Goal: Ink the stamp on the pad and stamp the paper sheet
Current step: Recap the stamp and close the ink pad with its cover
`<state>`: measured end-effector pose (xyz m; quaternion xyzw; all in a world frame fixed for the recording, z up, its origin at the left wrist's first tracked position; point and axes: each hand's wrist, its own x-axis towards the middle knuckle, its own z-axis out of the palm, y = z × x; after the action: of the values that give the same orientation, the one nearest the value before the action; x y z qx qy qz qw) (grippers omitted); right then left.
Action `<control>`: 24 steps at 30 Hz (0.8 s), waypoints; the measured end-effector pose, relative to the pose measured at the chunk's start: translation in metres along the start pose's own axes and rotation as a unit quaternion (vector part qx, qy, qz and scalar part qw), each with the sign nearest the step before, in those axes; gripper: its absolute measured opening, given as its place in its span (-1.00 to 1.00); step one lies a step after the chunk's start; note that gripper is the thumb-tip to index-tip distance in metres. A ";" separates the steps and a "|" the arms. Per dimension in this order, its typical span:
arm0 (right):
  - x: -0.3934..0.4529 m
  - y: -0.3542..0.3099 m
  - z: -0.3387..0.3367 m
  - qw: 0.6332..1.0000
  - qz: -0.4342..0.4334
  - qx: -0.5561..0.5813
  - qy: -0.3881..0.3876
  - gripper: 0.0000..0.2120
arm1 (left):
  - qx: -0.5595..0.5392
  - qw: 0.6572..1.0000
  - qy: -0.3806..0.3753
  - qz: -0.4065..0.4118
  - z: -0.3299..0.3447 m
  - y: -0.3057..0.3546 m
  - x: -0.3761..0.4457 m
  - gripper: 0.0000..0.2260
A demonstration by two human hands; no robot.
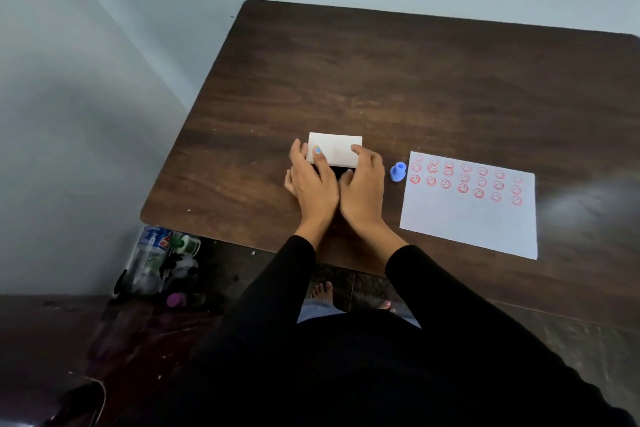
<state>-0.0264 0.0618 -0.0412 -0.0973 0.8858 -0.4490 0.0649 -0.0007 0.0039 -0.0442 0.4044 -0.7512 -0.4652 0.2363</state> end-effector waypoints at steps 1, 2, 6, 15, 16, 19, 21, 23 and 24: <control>0.000 0.004 -0.003 1.000 0.008 0.004 0.009 -0.58 | -0.002 1.000 -0.007 0.005 0.004 0.000 -0.002 -0.62; -0.001 0.007 -0.005 1.000 0.016 0.003 0.016 -0.58 | -0.003 1.000 -0.013 0.008 0.007 0.000 -0.002 -0.62; -0.004 0.016 -0.010 0.999 0.043 -0.013 0.031 -0.56 | -0.006 1.000 -0.024 -0.004 0.014 -0.005 -0.004 -0.62; -0.004 0.028 -0.015 0.998 0.062 -0.023 0.012 -0.58 | -0.042 0.996 -0.050 -0.056 0.009 -0.015 0.001 -0.58; -0.003 0.028 -0.016 0.998 0.061 -0.022 0.010 -0.59 | -0.039 0.996 -0.057 -0.059 0.008 -0.016 0.002 -0.56; -0.002 0.030 -0.017 0.998 0.054 -0.022 0.013 -0.62 | -0.024 0.995 -0.072 -0.063 0.004 -0.018 0.006 -0.54; -0.002 0.031 -0.017 0.998 0.049 -0.022 0.015 -0.64 | -0.020 0.995 -0.079 -0.060 0.002 -0.019 0.007 -0.51; -0.002 0.032 -0.017 0.999 0.047 -0.021 0.013 -0.64 | -0.023 0.995 -0.084 -0.055 0.000 -0.018 0.008 -0.48; -0.002 0.032 -0.017 0.999 0.046 -0.023 0.013 -0.63 | -0.025 0.995 -0.085 -0.053 0.000 -0.018 0.008 -0.47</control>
<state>-0.0318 0.0940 -0.0575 -0.0523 0.9000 -0.4267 0.0720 0.0021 -0.0070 -0.0605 0.3962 -0.7344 -0.5283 0.1567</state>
